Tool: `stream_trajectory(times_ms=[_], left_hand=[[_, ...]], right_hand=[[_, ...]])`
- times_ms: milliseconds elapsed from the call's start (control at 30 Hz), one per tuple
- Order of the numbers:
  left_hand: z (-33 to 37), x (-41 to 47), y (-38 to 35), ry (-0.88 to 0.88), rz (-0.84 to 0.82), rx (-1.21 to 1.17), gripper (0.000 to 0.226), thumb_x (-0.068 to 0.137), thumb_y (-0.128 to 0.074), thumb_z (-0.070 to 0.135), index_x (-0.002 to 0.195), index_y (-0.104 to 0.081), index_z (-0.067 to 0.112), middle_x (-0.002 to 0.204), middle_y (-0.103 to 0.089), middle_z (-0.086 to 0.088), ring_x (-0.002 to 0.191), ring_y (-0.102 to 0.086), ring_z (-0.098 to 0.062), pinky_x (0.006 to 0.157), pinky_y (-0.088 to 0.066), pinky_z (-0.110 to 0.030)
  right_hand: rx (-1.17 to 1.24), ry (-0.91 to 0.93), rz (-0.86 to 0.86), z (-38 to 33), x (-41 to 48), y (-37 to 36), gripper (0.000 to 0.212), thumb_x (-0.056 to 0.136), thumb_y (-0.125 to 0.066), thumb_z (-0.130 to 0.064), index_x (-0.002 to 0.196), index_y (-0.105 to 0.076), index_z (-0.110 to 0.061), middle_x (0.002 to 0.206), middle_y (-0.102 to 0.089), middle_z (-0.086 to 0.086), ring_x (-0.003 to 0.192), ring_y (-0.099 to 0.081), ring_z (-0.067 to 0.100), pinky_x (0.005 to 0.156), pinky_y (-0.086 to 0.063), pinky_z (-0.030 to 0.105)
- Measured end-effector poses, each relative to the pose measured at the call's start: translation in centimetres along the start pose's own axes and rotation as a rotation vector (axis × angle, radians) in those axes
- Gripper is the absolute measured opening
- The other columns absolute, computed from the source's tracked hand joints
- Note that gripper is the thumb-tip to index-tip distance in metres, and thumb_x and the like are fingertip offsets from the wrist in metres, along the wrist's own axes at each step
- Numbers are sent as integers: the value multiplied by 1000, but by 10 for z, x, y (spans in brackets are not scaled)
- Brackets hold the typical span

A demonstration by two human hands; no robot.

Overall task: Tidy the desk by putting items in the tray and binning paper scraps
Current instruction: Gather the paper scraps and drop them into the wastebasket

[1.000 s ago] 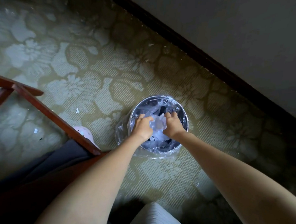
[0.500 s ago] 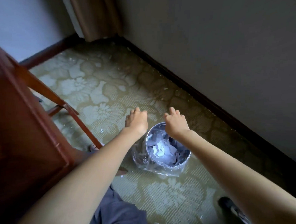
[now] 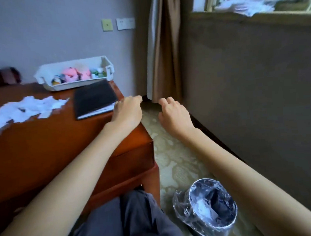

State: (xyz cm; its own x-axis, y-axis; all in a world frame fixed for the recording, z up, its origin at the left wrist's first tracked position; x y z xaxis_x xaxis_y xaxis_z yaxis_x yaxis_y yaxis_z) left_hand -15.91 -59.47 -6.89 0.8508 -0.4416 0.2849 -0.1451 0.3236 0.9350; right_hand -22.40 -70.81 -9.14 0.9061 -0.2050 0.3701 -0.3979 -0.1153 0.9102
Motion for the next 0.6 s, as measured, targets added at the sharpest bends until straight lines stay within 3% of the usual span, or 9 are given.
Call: stream_trajectory(times_ms=[267, 400, 467, 533, 600], left_hand=[[-173, -66, 46, 363, 53, 80, 38, 98, -36, 12, 134, -49, 14, 135, -51, -14, 122, -50, -35, 100, -42, -42], [-235, -76, 51, 507, 80, 74, 42, 98, -37, 12, 140, -41, 12, 143, -40, -14, 132, -39, -33, 106, -36, -43], [-258, -73, 50, 548, 91, 99, 44, 99, -38, 17, 142, -36, 12, 147, -34, -14, 136, -31, -31, 109, -33, -43], [-279, -65, 49, 572, 96, 138, 46, 99, -39, 23, 143, -33, 12, 150, -28, -16, 141, -22, -31, 111, -29, -45], [-302, -57, 48, 619, 93, 153, 50, 99, -38, 31, 145, -29, 15, 155, -18, -16, 145, -10, -33, 114, -21, -49]], right_hand=[[232, 345, -37, -175, 16, -38, 26, 93, -41, -9, 116, -51, -3, 113, -54, 15, 102, -56, 35, 71, -41, 34], [298, 379, -159, -237, 42, -66, 31, 94, -44, -14, 122, -48, -3, 127, -48, 17, 116, -48, 35, 91, -44, 41], [269, 365, -237, -258, 62, -82, 41, 95, -44, -22, 133, -41, -7, 143, -35, 16, 130, -36, 34, 101, -40, 43], [223, 332, -297, -271, 82, -98, 52, 96, -43, -34, 143, -30, -15, 157, -11, 13, 143, -15, 35, 110, -30, 47], [183, 300, -335, -281, 101, -114, 62, 95, -40, -47, 148, -17, -24, 159, 10, 9, 147, 4, 34, 116, -17, 50]])
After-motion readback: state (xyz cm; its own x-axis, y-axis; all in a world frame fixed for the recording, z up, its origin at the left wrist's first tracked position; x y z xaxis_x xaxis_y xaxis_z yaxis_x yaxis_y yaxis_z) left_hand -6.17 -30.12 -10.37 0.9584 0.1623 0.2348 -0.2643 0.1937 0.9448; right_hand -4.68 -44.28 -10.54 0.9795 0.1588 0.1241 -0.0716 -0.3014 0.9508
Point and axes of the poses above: each hand's wrist, its own x-axis towards the middle knuckle, its own y-axis out of the back of the hand, z = x × y, the point moved 1 cm from there along x, towards the middle knuckle
